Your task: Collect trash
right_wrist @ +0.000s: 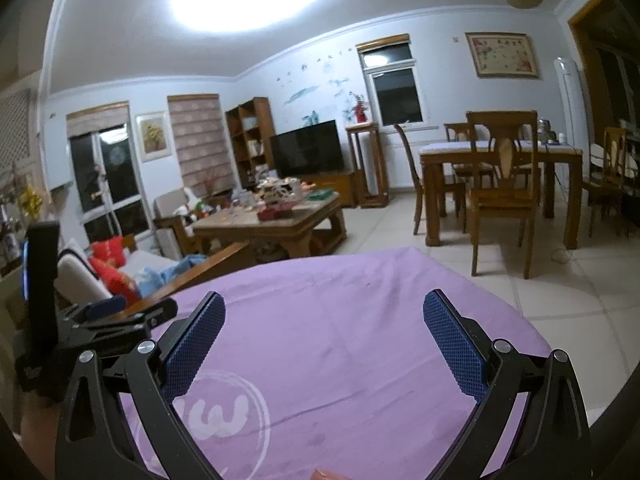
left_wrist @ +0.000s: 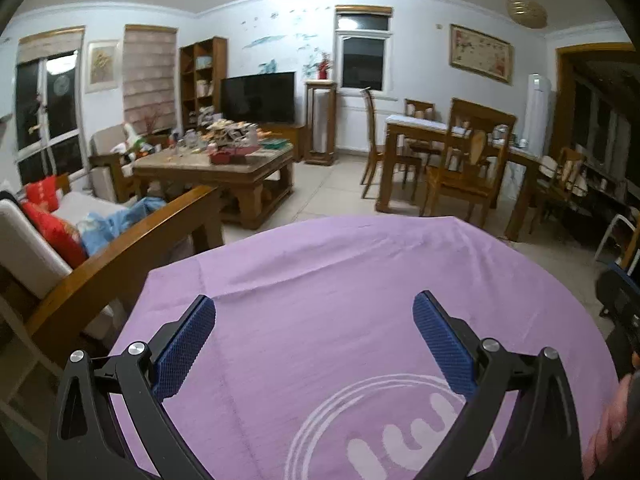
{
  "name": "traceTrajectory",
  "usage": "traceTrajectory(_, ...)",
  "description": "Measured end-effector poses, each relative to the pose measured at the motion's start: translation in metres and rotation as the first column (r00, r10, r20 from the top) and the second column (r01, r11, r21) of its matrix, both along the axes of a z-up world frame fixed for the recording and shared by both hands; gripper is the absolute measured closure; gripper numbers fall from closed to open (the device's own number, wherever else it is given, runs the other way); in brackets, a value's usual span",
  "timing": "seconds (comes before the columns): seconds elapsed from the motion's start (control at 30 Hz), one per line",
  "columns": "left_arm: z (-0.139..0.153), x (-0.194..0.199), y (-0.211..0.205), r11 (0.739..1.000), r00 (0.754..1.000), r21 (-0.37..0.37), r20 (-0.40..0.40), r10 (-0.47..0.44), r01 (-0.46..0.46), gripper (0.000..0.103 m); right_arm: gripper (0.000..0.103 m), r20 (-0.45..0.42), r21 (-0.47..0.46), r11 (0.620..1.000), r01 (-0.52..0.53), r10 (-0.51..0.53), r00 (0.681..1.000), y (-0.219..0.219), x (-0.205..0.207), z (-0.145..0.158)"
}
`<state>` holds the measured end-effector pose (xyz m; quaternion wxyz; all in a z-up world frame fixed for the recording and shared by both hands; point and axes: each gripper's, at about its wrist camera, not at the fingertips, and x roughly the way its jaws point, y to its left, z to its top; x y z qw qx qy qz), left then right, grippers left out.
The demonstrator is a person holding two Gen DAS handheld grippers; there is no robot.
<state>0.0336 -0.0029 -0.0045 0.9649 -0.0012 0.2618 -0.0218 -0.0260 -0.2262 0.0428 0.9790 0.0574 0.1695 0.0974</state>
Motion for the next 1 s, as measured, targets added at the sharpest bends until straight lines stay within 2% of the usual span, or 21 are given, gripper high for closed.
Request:
traceTrajectory(0.07, -0.001, 0.002, 0.003, 1.000, 1.000, 0.000, -0.017, 0.021, -0.021, 0.005, 0.005, 0.000, -0.004, 1.000, -0.011, 0.011, 1.000, 0.000, -0.002, 0.001)
traceTrajectory(1.0, -0.001, -0.003, 0.003, 1.000, 0.999, -0.012, -0.036, 0.006, -0.007, 0.005, 0.005, 0.006, -0.004, 1.000, -0.024, 0.024, 1.000, -0.003, -0.011, 0.001)
